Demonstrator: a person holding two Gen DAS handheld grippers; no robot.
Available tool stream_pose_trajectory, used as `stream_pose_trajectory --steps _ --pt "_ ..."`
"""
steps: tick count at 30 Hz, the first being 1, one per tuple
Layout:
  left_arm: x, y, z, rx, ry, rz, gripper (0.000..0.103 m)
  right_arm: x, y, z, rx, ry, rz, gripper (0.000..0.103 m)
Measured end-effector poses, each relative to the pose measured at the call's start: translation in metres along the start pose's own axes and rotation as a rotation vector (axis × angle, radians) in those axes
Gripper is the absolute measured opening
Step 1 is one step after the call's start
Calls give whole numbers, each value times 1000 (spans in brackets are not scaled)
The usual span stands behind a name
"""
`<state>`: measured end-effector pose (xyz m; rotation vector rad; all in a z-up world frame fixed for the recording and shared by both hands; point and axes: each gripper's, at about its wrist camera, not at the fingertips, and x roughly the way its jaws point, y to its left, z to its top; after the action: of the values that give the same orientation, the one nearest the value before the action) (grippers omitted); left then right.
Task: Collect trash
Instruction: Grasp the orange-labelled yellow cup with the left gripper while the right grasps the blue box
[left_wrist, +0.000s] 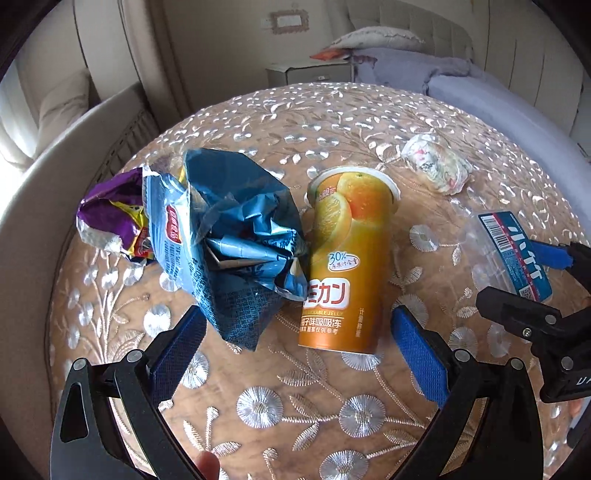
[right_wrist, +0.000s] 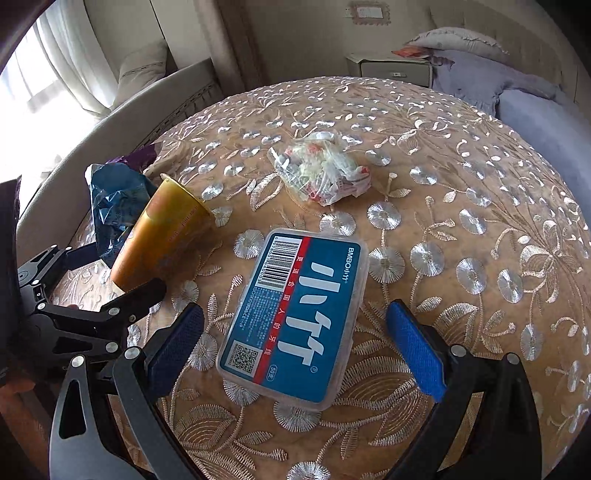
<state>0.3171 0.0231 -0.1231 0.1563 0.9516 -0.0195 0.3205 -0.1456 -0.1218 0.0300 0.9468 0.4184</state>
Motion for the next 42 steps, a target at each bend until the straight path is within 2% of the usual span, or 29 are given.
stream_pose_trajectory --steps 2,4,8,10,13,14,16,18,25,27,30,34,36,39,42 --pt "4 -1 1 29 1 -5 98 1 1 2 -6 0 -3 98" --pt "7 3 4 27 15 -28 98 3 3 4 -21 -4 -26 91" --pt "16 14 10 0 26 -60 98 6 10 4 -82 -21 -93 71" --pt "22 21 11 -39 30 -108 98 6 14 2 -99 -26 -98 68" --pt "22 24 10 -38 2 -102 95 6 12 2 -89 -31 -89 66" --pt "21 25 10 -44 -7 -100 90 6 11 2 -87 -32 -88 66" --pt "16 27 10 -56 -30 -100 68 5 11 2 -89 -31 -90 66" --pt "13 30 8 -75 -40 -99 54 2 13 -1 -89 -31 -90 66" --pt "3 42 5 -131 -58 -156 47 -21 18 -14 -95 -68 -77 65" --pt "-1 40 5 -118 -75 -127 35 -28 19 -16 -96 -74 -79 65" --pt "-2 42 9 -102 -67 -104 37 -38 21 -20 -106 -87 -85 65" --pt "-13 46 13 -48 -96 -44 50 -50 23 -26 -114 -107 -92 64" --pt "-17 49 17 -22 -108 -20 71 -52 23 -27 -116 -113 -98 64" --pt "-10 45 28 42 -98 -6 72 -51 21 -25 -112 -111 -79 61" --pt "6 41 38 80 -76 51 72 -46 20 -23 -105 -97 -57 56"
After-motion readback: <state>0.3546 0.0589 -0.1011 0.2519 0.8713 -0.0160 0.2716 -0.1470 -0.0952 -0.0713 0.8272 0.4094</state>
